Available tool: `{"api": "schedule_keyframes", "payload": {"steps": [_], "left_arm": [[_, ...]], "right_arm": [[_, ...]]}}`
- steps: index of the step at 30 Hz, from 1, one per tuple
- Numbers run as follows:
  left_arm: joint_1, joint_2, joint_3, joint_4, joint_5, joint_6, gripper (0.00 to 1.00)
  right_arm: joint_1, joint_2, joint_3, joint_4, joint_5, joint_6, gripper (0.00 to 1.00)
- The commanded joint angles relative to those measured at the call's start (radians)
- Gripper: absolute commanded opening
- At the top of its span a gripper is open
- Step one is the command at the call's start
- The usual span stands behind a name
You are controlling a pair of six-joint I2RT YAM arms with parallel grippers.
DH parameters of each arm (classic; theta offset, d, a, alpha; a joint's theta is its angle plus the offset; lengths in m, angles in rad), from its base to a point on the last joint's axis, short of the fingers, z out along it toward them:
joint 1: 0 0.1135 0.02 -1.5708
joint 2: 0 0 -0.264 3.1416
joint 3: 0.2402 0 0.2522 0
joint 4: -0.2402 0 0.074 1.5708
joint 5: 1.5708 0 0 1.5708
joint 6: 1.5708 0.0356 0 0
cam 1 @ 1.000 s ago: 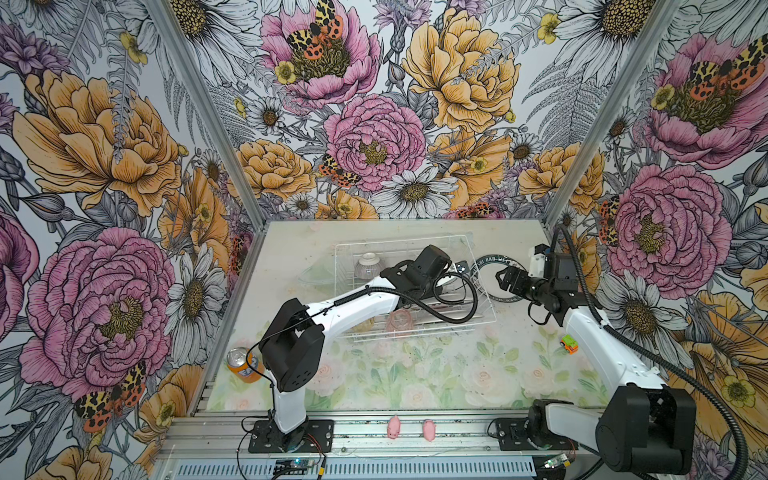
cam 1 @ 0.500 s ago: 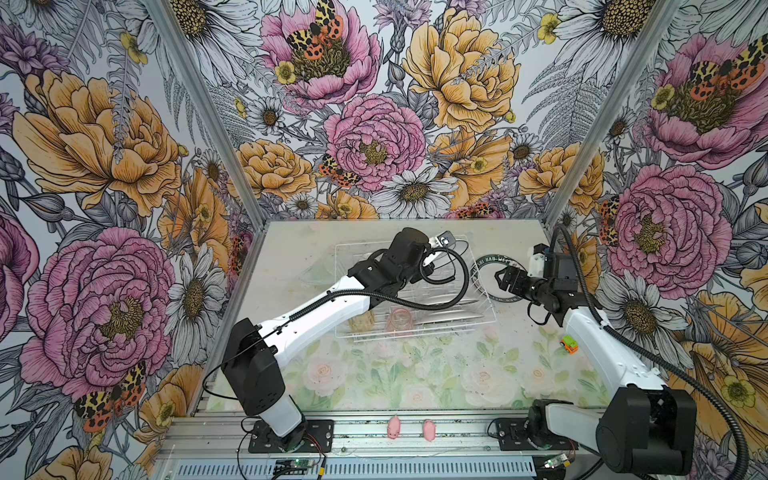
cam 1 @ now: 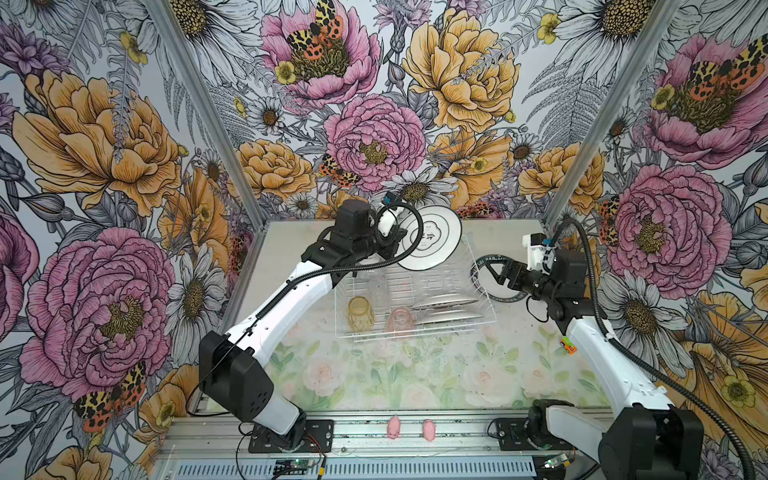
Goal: Unload the mixed dishes from the dish rack
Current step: 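Lift the white plate with left gripper while right gripper grasps its edge, then carry the white plate toward the stacked plates with right gripper while left gripper releases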
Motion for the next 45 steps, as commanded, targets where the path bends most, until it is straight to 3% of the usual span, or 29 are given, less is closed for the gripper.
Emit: {"api": "schedule_keyframes", "payload": {"steps": [1, 4, 9, 22, 27, 31, 34, 36, 39, 43, 45], "left_arm": [[0.049, 0.002, -0.022, 0.201, 0.301, -0.227, 0.07], [0.050, 0.045, -0.006, 0.222, 0.347, -0.269, 0.08], [0.046, 0.121, 0.000, 0.316, 0.421, -0.365, 0.08], [-0.042, 0.313, 0.118, 0.421, 0.517, -0.481, 0.08], [-0.053, 0.357, 0.124, 0.482, 0.541, -0.532, 0.09], [-0.055, 0.372, 0.124, 0.512, 0.551, -0.559, 0.09], [-0.058, 0.377, 0.128, 0.518, 0.558, -0.567, 0.10], [-0.060, 0.382, 0.130, 0.519, 0.558, -0.569, 0.12], [-0.062, 0.378, 0.128, 0.519, 0.550, -0.566, 0.18], [-0.062, 0.359, 0.104, 0.515, 0.520, -0.546, 0.35], [-0.060, 0.339, 0.085, 0.488, 0.502, -0.515, 0.39]], "right_arm": [[0.006, 0.001, -0.044, 0.276, -0.182, 0.139, 0.80], [0.011, 0.011, -0.057, 0.384, -0.225, 0.206, 0.79], [0.026, 0.007, -0.050, 0.388, -0.223, 0.206, 0.78], [0.046, 0.056, -0.047, 0.434, -0.205, 0.209, 0.72], [0.047, 0.060, -0.045, 0.445, -0.191, 0.213, 0.43], [0.047, 0.059, -0.046, 0.450, -0.187, 0.217, 0.36], [0.046, 0.057, -0.048, 0.451, -0.181, 0.218, 0.10], [0.047, 0.054, -0.048, 0.451, -0.177, 0.220, 0.01], [0.047, 0.046, -0.047, 0.455, -0.172, 0.226, 0.00], [0.045, 0.027, -0.046, 0.455, -0.149, 0.236, 0.00], [0.041, 0.014, -0.045, 0.458, -0.126, 0.245, 0.00]]}}
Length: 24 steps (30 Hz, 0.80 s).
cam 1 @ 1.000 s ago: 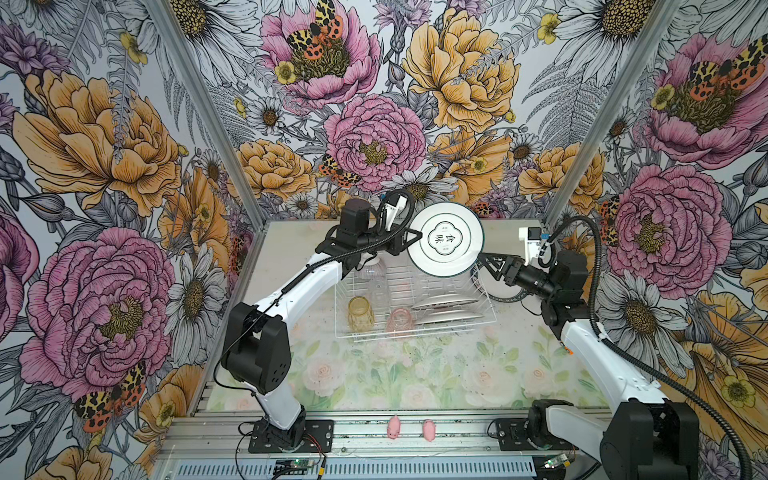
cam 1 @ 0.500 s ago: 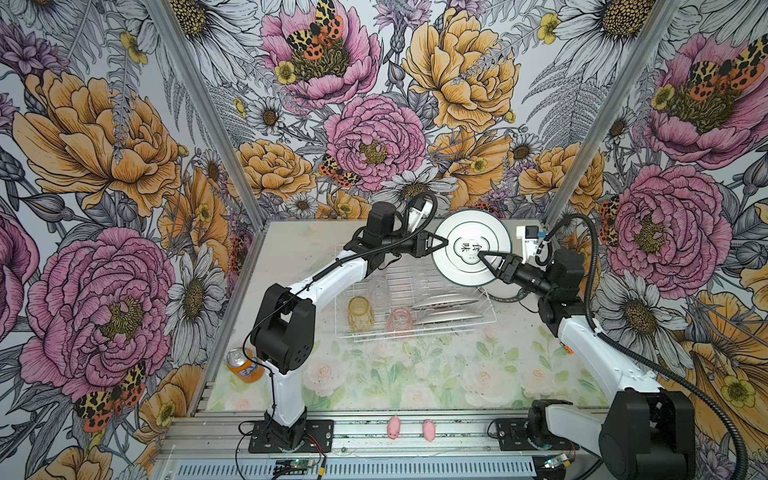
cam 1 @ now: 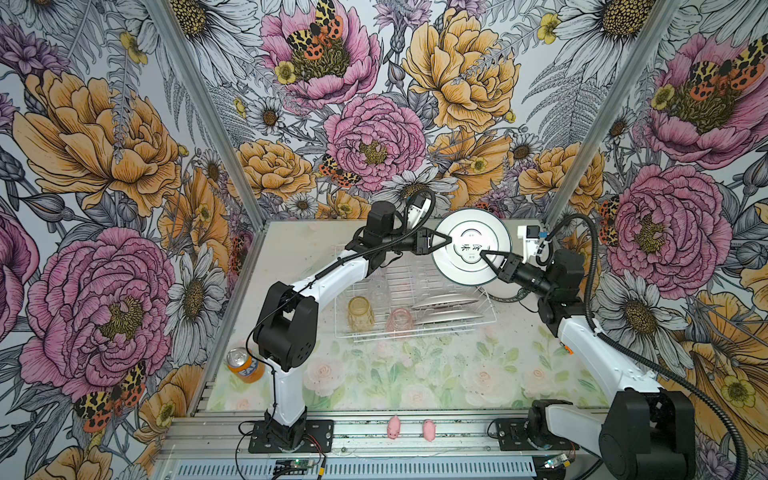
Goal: Unload the mixed dishes from the dish rack
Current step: 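Carry the white plate toward the stacked plates with right gripper while left gripper releases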
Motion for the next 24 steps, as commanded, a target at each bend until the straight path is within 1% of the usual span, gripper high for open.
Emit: {"api": "schedule_keyframes", "payload": {"steps": [1, 3, 5, 7, 9, 13, 16, 19, 24], "left_arm": [[-0.005, -0.054, -0.019, -0.024, -0.045, 0.063, 0.41], [-0.005, -0.078, -0.026, -0.132, -0.115, 0.143, 0.42], [-0.005, -0.131, -0.041, -0.246, -0.225, 0.230, 0.45], [-0.001, -0.177, -0.088, -0.311, -0.343, 0.287, 0.46], [0.003, -0.231, -0.142, -0.332, -0.430, 0.314, 0.46], [0.002, -0.362, -0.260, -0.345, -0.593, 0.358, 0.46], [-0.007, -0.461, -0.342, -0.348, -0.701, 0.387, 0.46], [-0.009, -0.545, -0.409, -0.353, -0.775, 0.399, 0.48], [0.002, -0.614, -0.450, -0.384, -0.818, 0.416, 0.51]], "right_arm": [[-0.003, -0.045, 0.015, 0.044, 0.044, 0.019, 0.00], [-0.020, -0.056, 0.022, 0.038, 0.069, 0.028, 0.00], [-0.044, -0.066, 0.031, 0.024, 0.095, 0.039, 0.00], [-0.080, -0.074, 0.039, -0.001, 0.129, 0.047, 0.00], [-0.127, -0.077, 0.042, -0.043, 0.178, 0.054, 0.00], [-0.229, -0.068, 0.049, -0.179, 0.306, 0.042, 0.00], [-0.290, -0.046, 0.031, -0.223, 0.368, 0.035, 0.00], [-0.334, -0.022, 0.000, -0.238, 0.403, 0.035, 0.00], [-0.357, 0.051, -0.034, -0.241, 0.414, 0.031, 0.00]]}}
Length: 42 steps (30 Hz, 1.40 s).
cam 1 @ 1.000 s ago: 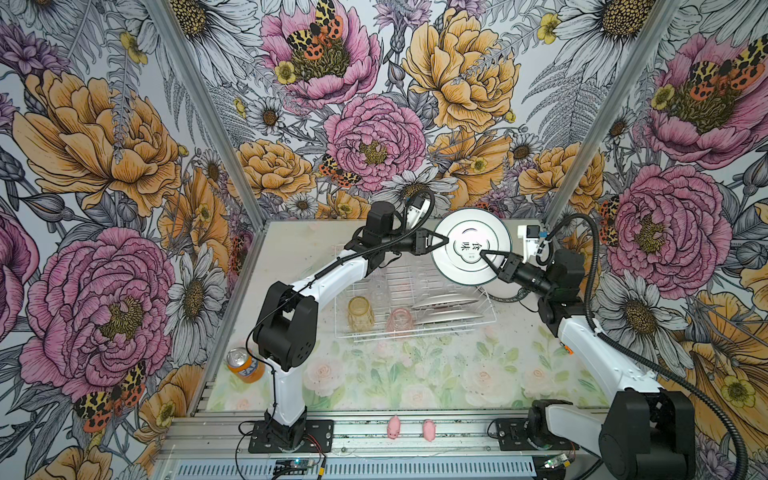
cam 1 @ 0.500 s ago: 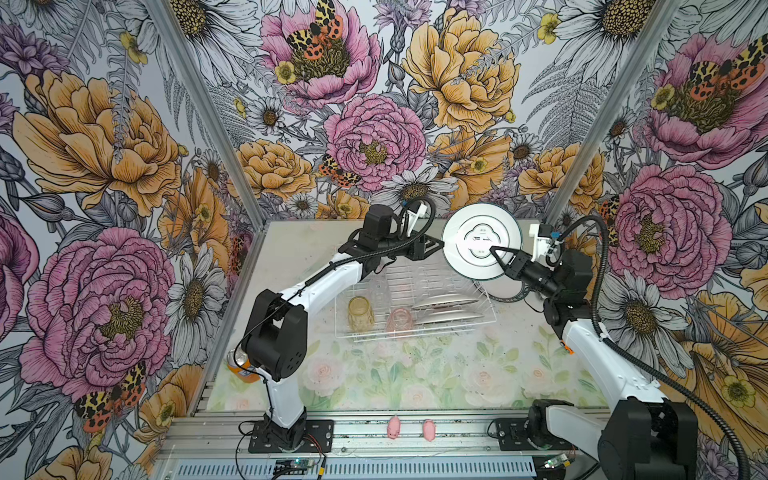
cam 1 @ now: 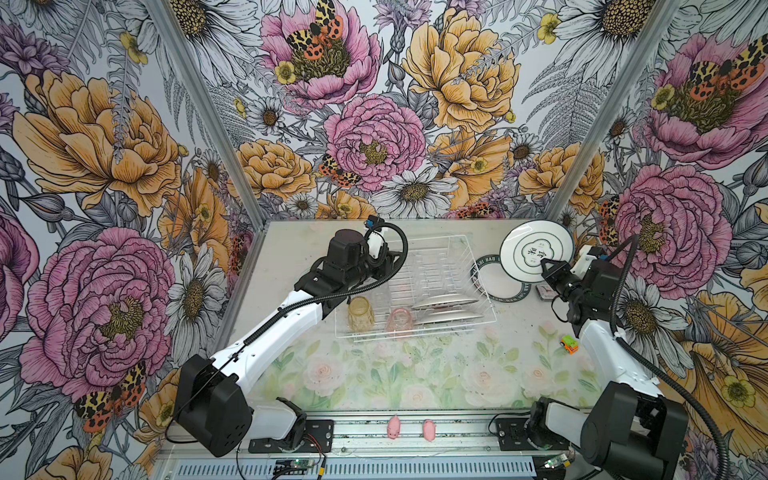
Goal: Unload the mixed dishes from the dish rack
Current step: 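Carry the white plate toward the stacked plates with right gripper while left gripper releases, then lower the white plate onto the plate stack with right gripper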
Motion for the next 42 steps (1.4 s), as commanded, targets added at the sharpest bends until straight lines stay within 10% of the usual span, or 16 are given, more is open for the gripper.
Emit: {"api": "schedule_keyframes", "payload": {"steps": [1, 24, 42], "left_arm": [[0.007, -0.035, -0.019, -0.026, -0.089, 0.037, 0.51], [0.015, -0.001, -0.009, 0.002, -0.031, 0.038, 0.51], [0.016, -0.004, -0.015, 0.008, -0.021, 0.041, 0.52]], "right_arm": [[-0.003, 0.056, -0.009, 0.023, 0.017, -0.003, 0.00], [0.000, 0.395, -0.059, 0.327, -0.154, 0.156, 0.01], [0.027, 0.467, -0.014, 0.237, -0.129, 0.104, 0.06]]}}
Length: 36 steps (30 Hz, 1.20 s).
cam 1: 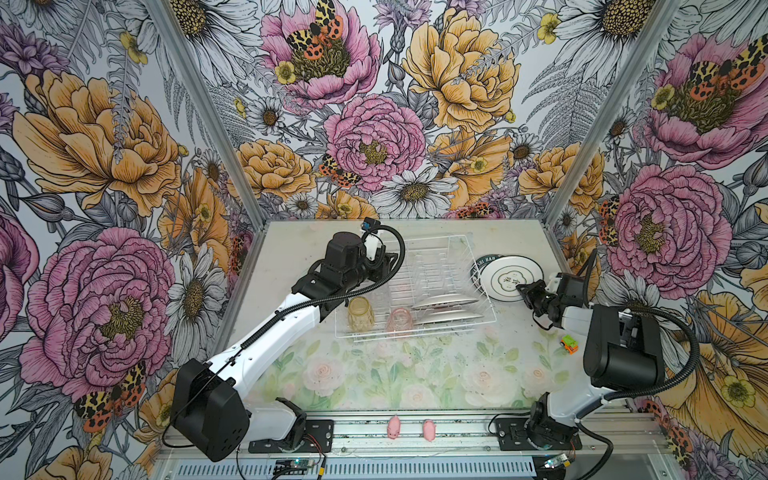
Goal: Unload the mixed dishes from the dish rack
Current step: 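Lower the white plate onto the plate stack with right gripper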
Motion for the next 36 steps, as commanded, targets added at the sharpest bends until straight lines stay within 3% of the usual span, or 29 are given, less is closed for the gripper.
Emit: {"api": "schedule_keyframes", "payload": {"steps": [1, 4, 10, 21, 36], "left_arm": [[0.008, -0.001, 0.001, 0.018, 0.018, 0.022, 0.51], [0.008, -0.002, -0.002, 0.019, 0.019, 0.022, 0.52], [0.007, -0.004, -0.009, 0.025, 0.022, 0.024, 0.51], [0.015, -0.016, -0.034, 0.038, 0.029, 0.022, 0.52], [0.033, -0.036, -0.061, 0.046, 0.035, 0.022, 0.52]], "right_arm": [[0.013, 0.009, 0.042, 0.016, 0.001, -0.027, 0.07], [0.019, 0.013, 0.046, 0.014, 0.003, -0.028, 0.12], [0.030, -0.009, 0.068, -0.064, 0.037, -0.065, 0.33], [0.065, -0.093, 0.151, -0.363, 0.201, -0.249, 0.46], [0.113, -0.081, 0.176, -0.479, 0.347, -0.344, 0.54]]}}
